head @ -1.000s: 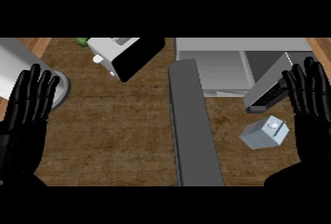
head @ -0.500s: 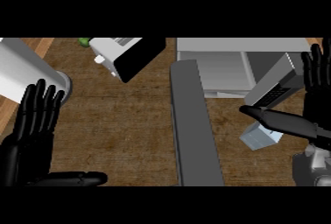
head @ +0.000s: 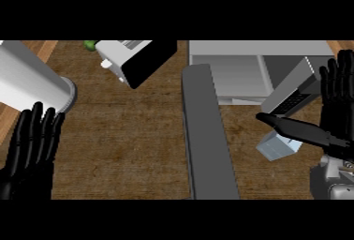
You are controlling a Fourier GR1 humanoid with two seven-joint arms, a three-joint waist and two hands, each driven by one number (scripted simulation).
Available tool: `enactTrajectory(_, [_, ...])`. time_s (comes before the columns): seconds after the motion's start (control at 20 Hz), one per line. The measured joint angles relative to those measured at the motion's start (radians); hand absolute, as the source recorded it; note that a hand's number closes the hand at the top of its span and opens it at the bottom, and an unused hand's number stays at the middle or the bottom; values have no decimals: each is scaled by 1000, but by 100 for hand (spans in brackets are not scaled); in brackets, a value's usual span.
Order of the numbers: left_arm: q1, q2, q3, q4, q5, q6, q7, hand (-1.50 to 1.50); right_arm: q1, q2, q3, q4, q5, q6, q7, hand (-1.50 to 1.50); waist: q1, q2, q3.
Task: Pick up the milk, place it into the microwave and close the microwave
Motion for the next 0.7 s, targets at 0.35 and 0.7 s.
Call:
enactTrajectory(0.35, [80, 4, -33, -35, -1, -13, -37, -150, 84, 15, -9, 66, -11, -4, -121, -150, 0, -5, -6])
enactTrajectory(0.7, [104, 0, -85, -62, -22, 3, -26, -150, 205, 31, -23, 156, -26, 4, -241, -150, -2, -1, 0])
